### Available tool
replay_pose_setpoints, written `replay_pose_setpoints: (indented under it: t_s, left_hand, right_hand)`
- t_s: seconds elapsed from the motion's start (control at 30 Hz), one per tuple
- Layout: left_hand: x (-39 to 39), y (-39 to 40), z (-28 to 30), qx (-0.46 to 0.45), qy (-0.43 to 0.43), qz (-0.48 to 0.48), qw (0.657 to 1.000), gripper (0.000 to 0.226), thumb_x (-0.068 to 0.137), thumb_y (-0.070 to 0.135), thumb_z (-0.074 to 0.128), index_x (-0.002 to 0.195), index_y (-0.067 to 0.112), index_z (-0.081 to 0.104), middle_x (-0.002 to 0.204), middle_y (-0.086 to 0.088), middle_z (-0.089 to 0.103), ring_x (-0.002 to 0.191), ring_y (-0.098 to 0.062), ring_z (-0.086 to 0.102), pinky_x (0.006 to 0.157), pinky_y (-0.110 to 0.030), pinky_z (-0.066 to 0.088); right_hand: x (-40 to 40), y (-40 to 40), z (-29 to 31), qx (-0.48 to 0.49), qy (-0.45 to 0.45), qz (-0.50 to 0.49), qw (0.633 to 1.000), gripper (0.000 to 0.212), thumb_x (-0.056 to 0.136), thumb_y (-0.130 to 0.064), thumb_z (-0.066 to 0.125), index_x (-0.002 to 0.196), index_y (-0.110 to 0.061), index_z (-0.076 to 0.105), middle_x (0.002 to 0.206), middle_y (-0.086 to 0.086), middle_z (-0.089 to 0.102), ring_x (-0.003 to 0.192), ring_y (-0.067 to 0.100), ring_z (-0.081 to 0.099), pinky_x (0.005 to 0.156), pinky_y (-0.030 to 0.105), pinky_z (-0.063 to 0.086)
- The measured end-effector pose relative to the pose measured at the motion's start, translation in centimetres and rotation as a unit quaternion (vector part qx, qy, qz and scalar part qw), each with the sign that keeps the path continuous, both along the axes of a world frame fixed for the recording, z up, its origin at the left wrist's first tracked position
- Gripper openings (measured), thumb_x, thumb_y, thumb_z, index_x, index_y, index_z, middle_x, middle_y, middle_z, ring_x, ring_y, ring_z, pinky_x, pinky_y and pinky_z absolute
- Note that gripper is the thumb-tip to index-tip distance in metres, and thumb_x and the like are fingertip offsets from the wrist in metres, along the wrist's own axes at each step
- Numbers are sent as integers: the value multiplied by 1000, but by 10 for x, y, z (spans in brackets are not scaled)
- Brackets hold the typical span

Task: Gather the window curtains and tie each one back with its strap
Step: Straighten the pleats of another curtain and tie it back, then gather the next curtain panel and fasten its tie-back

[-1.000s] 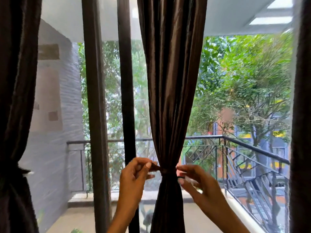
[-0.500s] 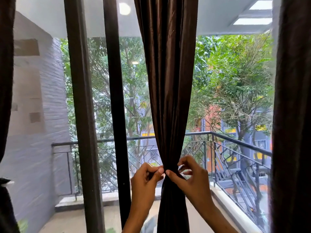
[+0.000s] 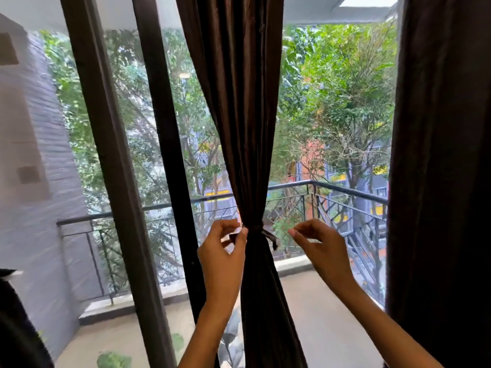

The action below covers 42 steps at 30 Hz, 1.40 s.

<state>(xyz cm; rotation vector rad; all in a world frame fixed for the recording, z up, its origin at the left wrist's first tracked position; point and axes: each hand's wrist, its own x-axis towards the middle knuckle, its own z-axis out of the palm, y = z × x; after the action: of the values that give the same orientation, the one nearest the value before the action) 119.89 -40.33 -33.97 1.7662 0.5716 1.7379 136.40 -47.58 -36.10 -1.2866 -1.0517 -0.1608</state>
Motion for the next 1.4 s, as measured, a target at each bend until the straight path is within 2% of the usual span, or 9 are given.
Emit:
replay_pose_setpoints:
  t_s: [0.13,0.3,0.5,0.7,0.8,0.9,1.03,1.27,1.4]
  left_hand:
    - [10,-33,14,139,-20,87,986,8,88,4,63,92,10,61,102,4,64,96,-1,57,81,-4,40]
    - [54,-71,36,168,11,16,986,8,90,20,54,95,17,60,93,6,64,83,-12,62,73,-34,52]
    - [148,-141,88,187,7,-33,982,17,86,29,56,93,14,61,92,2,68,90,-14,64,82,-28,47]
    - [253,-221,141,244,-25,-2,969,18,81,33,59,90,18,61,88,3,67,84,-12,62,71,-12,37]
    - [298,-239,174,235,-46,-6,971,17,81,34,62,85,17,61,83,4,68,81,-16,65,73,-23,44]
    - [329,-240,212,223,-59,19,973,14,85,24,69,82,13,61,81,-1,69,81,-24,66,72,-36,49]
    - [357,-240,256,226,-56,59,971,26,91,36,57,78,13,59,77,-6,69,79,-26,65,69,-36,48]
    - [396,-221,326,247,-2,85,965,18,87,32,65,82,15,67,80,-1,68,79,-23,66,76,-37,52]
    - [424,-203,360,247,2,112,963,28,80,28,74,97,6,71,81,-10,65,79,-24,62,77,-32,48]
  right_hand:
    - [21,-30,-1,-16,-27,-42,999,13,80,-15,75,73,-20,65,70,-11,69,72,-5,64,62,7,46]
    - [57,-80,28,47,-4,-44,998,17,81,0,69,94,-7,62,85,3,72,74,6,67,73,15,51]
    - [141,-179,96,106,-89,-126,982,10,82,-7,72,90,-11,66,81,-2,72,73,6,69,70,16,52]
    - [250,-283,171,178,-104,-161,965,7,88,-6,64,93,-11,64,79,-6,72,70,3,69,64,13,52]
    - [299,-317,204,189,-105,-166,962,8,91,-7,60,91,-14,64,79,-7,72,68,3,68,64,17,55]
    - [337,-323,239,188,-88,-166,964,9,92,-8,58,89,-15,65,77,-6,71,66,4,68,69,29,58]
    - [373,-315,284,180,-70,-154,969,11,93,-14,57,85,-18,64,76,-7,71,65,6,68,70,41,59]
    - [399,-265,344,100,-115,-178,972,18,90,-40,57,79,-25,59,76,-7,68,75,16,67,73,45,56]
    - [407,-234,375,12,-135,-200,970,37,86,-53,58,108,-24,59,98,-4,67,98,22,63,86,42,52]
